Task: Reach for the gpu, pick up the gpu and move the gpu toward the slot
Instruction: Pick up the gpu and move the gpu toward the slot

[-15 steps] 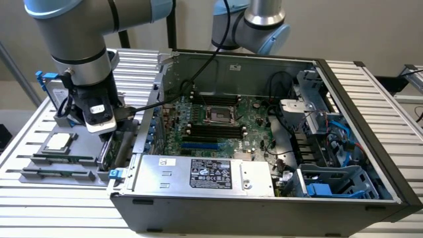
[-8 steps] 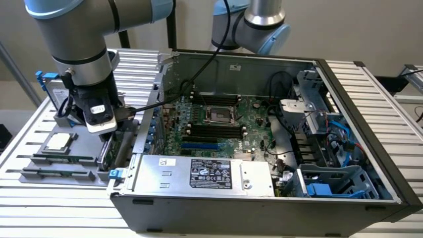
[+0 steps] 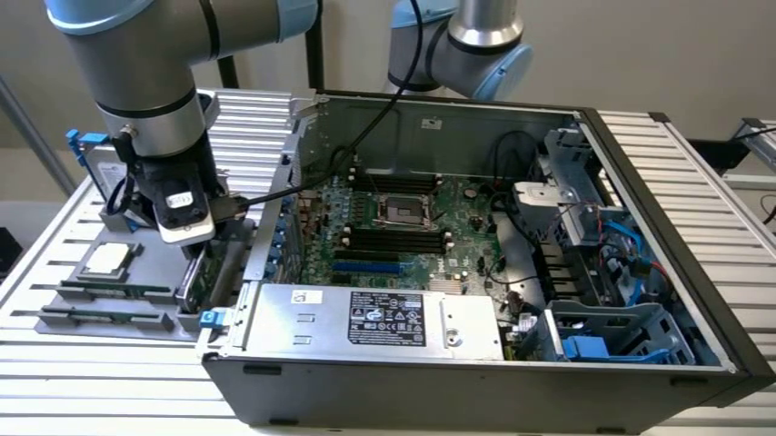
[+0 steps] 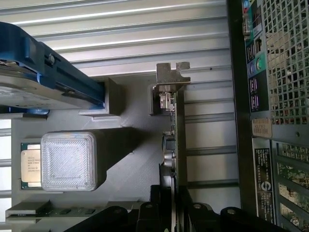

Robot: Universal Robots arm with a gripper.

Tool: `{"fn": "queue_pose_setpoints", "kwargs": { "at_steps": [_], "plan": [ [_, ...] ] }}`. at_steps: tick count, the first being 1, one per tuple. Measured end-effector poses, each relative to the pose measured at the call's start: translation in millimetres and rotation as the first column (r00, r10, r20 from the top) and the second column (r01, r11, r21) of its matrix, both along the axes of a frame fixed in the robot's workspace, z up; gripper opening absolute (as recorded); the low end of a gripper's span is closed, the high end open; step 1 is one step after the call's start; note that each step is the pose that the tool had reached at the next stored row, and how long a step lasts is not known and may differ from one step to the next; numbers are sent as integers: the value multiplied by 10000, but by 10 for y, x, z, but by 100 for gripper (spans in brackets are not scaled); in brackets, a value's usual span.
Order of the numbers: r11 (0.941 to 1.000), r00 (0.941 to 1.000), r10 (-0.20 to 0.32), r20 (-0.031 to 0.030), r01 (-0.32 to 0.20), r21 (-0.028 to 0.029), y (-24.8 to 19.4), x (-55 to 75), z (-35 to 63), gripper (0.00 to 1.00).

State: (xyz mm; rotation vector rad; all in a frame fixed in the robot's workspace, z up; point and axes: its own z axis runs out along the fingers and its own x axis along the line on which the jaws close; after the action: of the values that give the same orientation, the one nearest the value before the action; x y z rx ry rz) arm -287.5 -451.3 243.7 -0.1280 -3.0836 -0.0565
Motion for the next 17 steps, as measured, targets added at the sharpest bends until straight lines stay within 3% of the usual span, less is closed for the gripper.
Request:
{"fn": "queue_pose_setpoints", "kwargs": {
  "at_steps": [5, 17],
  "plan": [
    [9999, 9999, 113, 2, -113, 2, 5, 0, -2, 26],
    [9967, 9968, 805, -1, -805, -64, 19, -1, -2, 26]
  ]
}}
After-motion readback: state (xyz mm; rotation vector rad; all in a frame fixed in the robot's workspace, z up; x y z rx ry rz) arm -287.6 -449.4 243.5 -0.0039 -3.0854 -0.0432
